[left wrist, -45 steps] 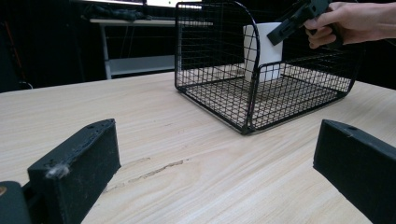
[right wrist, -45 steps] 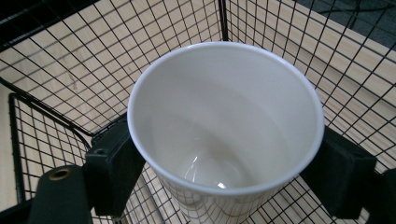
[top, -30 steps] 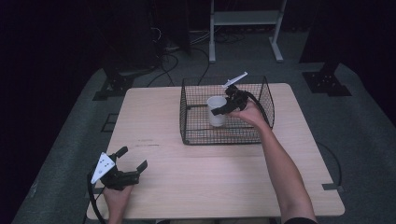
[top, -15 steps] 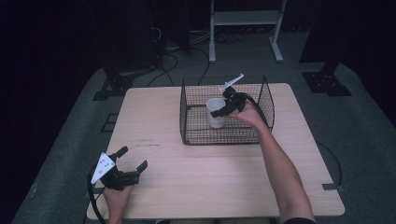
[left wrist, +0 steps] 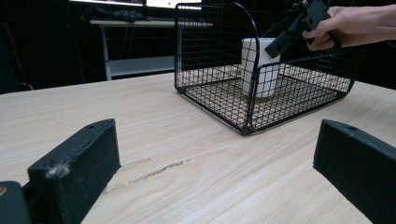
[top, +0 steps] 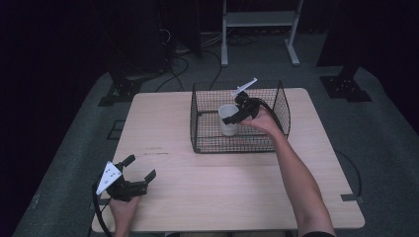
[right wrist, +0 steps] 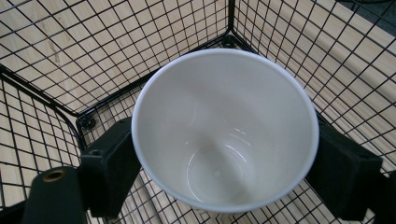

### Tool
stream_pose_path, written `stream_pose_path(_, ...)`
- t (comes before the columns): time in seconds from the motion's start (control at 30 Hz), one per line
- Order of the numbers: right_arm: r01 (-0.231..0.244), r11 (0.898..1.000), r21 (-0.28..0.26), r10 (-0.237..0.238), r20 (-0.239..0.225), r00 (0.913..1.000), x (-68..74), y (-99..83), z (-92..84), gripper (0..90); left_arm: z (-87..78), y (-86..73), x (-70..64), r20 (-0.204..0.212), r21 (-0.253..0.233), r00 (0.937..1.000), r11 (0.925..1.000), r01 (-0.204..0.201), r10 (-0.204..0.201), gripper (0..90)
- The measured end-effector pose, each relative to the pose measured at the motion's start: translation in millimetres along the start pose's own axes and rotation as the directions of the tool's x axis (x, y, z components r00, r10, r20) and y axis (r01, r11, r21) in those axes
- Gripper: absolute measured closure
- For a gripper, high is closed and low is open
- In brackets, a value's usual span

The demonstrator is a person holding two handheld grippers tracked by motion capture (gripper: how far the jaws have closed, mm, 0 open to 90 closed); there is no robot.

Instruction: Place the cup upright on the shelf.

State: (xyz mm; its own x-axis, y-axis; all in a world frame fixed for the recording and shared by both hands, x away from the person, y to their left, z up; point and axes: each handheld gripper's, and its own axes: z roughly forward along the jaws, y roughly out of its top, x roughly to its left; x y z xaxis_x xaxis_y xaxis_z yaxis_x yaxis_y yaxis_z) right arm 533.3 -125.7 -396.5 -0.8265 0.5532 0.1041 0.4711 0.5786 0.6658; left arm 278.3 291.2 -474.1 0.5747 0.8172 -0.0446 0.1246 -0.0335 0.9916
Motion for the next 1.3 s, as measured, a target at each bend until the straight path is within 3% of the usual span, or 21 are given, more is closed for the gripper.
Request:
stream_pose_path(0.77,-0.008,0.999,-0.033,0.008,0.011,0.9999,2.1,4.0,-4.5,13.6,0.5,-0.2,-0.3,0.002,0.003,1.0000,1.0000,0.002,-0.002,0.0)
stream_pose_path(1.3,-0.034,0.993,-0.116,0.036,0.011,0.9993,-3.3,5.1,-32.4,12.7,1.0,-0.4,0.1,0.000,0.005,1.0000,1.0000,0.007,-0.007,0.0)
